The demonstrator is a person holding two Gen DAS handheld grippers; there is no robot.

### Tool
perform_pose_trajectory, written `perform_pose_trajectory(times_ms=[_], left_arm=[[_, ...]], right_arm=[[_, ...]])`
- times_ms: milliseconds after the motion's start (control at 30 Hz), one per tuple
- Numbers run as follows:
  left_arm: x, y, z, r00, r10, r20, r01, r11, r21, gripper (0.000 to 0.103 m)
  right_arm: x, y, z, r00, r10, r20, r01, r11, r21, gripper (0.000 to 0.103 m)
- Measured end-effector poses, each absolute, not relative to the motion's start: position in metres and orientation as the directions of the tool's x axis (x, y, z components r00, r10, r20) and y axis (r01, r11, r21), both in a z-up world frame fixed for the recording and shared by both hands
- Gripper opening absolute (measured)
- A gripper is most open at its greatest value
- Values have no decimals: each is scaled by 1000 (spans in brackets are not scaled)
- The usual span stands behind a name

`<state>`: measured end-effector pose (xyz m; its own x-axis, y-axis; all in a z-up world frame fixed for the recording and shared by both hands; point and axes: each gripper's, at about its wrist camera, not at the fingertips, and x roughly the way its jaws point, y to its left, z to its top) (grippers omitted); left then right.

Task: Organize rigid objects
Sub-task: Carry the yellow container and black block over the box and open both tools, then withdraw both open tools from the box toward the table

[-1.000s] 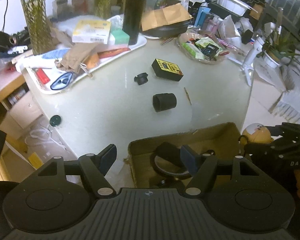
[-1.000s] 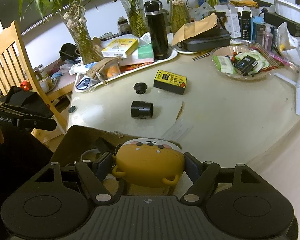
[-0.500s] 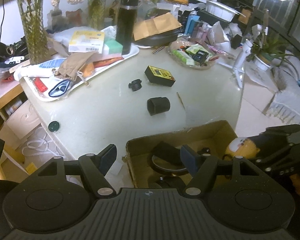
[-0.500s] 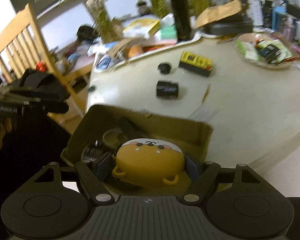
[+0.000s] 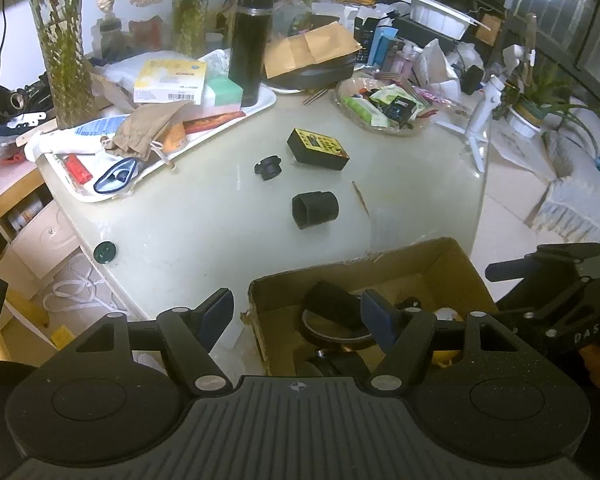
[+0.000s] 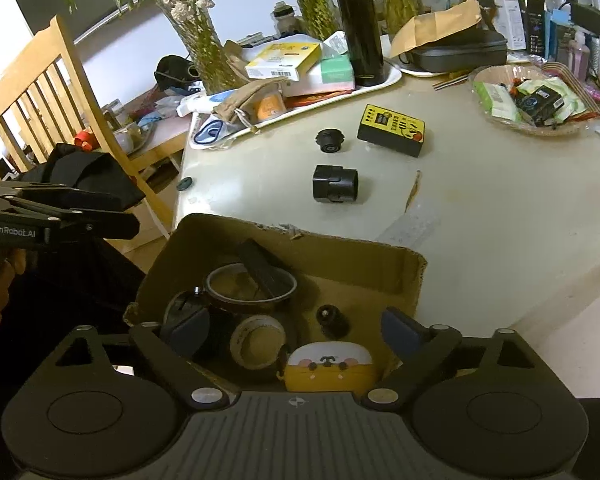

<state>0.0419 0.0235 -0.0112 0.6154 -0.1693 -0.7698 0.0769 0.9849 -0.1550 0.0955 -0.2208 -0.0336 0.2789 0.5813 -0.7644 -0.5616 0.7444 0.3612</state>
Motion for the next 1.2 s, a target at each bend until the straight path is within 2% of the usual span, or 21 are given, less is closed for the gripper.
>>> perform_pose_trajectory(times_ms=[267,667,700,800,900,1200], left_arm=[[44,18,-13,616,-134,-776,72,991,-114,70],[47,19,-12,666,-81,-742,41,997,-72,70],[47,19,-12,673,-79,-736,40,997,-71,70],[48,19,-11,693,-66,-718,32,998,-61,81],[49,17,-11,705,-51,-707,39,999,-33,84],[57,20,-13,688,-32,-725,41,999,-6,85]], right_arm=[[98,-220,-36,303,557,-773,-543,768,341,103],[109,-217,-41,382,412,-827,-482,852,202,103],[110,-216,-42,383,407,-829,-478,855,199,103],[114,-215,-44,384,397,-834,-464,863,197,103],[118,-215,-43,389,393,-833,-457,868,196,103],[131,-213,-45,400,379,-835,-437,879,190,103]])
